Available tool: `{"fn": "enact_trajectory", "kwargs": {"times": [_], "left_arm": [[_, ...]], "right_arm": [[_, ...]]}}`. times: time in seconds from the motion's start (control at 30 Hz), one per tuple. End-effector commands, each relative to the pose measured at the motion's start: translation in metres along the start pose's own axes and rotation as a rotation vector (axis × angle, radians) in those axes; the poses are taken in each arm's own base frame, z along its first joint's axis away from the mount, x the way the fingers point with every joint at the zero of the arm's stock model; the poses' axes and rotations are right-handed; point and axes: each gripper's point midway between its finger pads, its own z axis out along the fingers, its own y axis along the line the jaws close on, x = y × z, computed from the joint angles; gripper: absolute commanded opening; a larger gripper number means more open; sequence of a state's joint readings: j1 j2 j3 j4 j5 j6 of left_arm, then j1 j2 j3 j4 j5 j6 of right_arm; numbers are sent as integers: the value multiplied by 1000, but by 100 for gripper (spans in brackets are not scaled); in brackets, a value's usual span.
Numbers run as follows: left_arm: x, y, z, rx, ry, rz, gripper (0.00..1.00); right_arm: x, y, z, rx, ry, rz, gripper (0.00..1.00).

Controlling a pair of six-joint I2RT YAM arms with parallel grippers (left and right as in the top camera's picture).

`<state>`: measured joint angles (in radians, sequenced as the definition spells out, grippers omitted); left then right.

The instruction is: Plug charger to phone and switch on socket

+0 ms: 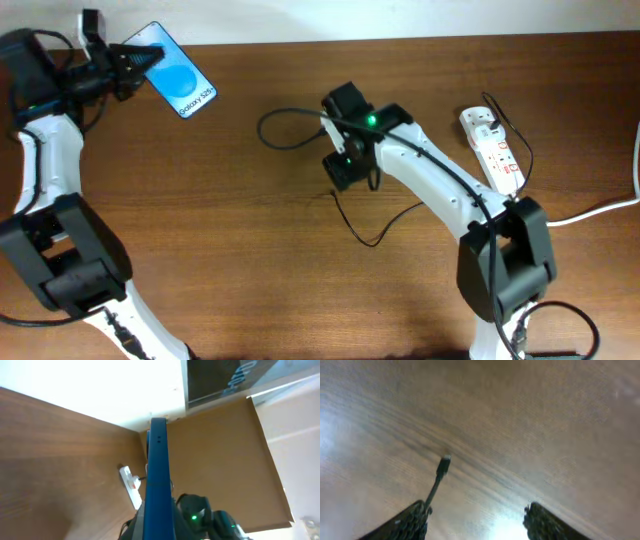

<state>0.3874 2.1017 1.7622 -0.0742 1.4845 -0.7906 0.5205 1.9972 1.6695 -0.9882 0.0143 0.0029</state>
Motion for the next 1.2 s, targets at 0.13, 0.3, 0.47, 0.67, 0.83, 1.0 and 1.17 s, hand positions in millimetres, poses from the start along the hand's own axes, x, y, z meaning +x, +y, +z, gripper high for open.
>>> {"fn": "enact_trajectory", "kwargs": {"times": [0.13,0.3,0.47,0.67,0.83,1.0,1.17], "left_arm": [[5,-30,4,27,28,49,0],[5,-30,4,29,29,49,0],[6,-31,4,33,34,50,0],[6,-31,4,37,38,50,0],[7,-32,4,39,41,50,0],[7,-32,4,39,41,50,0],[12,-28,7,38,50,-16,0]], "right_arm": [[8,39,33,-54,236,-42,56],[30,38,55,-43,341,-14,47],[31,38,70,-42,335,-6,38],[35,35,73,-41,344,1,34],[45,26,76,-37,380,28,15],[16,33,64,-82,279,34,4],[-46,50,-41,-205,-18,29,4]]}}
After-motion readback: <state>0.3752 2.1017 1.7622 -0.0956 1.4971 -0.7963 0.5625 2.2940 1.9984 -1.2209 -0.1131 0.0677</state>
